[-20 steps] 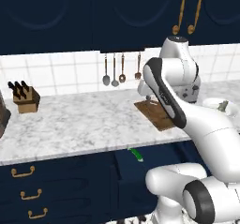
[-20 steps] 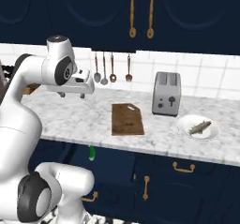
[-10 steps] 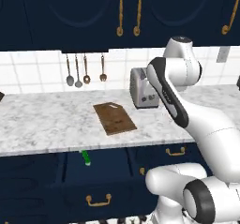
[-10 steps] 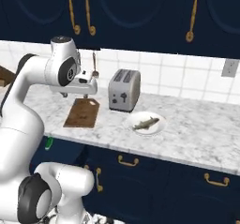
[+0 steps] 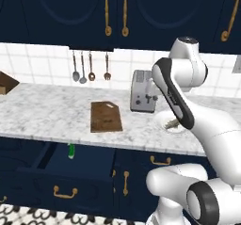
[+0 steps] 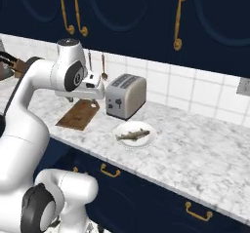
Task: Pick up the knife from the drawer and place it on the cutting board. Then place the meat from the plate to the cutting board.
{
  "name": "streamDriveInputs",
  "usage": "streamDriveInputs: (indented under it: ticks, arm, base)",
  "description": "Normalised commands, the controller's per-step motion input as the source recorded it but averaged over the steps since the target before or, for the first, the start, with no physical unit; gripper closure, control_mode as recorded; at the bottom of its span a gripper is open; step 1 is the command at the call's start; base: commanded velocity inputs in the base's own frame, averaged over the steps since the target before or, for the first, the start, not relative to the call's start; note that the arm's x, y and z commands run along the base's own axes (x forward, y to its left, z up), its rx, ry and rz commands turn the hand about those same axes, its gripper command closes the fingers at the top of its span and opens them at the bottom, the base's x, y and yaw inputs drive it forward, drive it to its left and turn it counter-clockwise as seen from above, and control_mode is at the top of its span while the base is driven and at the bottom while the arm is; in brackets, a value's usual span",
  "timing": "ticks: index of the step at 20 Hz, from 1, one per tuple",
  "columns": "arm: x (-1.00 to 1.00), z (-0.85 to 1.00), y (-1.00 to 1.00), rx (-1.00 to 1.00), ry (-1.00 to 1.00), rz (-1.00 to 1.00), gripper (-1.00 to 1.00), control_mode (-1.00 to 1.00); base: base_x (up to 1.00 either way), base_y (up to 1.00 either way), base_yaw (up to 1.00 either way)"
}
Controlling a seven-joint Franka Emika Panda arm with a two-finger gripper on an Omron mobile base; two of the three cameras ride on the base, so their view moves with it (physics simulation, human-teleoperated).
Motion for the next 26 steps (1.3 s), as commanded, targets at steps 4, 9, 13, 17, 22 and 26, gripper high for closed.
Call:
streamDriveInputs:
  ticks: [4, 9, 13, 17, 22, 26]
  arm:
    - [0.00, 0.00, 0.00, 0.00, 0.00, 0.00, -1.00, 1.00]
    - [0.00, 0.00, 0.00, 0.00, 0.00, 0.00, -1.00, 1.00]
    - [0.00, 0.00, 0.00, 0.00, 0.00, 0.00, -1.00, 1.00]
    - [0.00, 0.00, 0.00, 0.00, 0.00, 0.00, -1.00, 1.00]
    - [0.00, 0.00, 0.00, 0.00, 0.00, 0.00, -1.00, 1.00]
    - [-0.39, -0.14, 0.05, 0.00, -0.01, 0.00, -1.00, -1.00]
  base:
    - [0.45, 0.02, 0.27]
    - [0.06, 0.21, 0.10]
    - [0.35, 0.26, 0.04]
    - [0.29, 0.30, 0.01]
    - [0.00, 0.00, 0.00]
    - [-0.02, 0.00, 0.00]
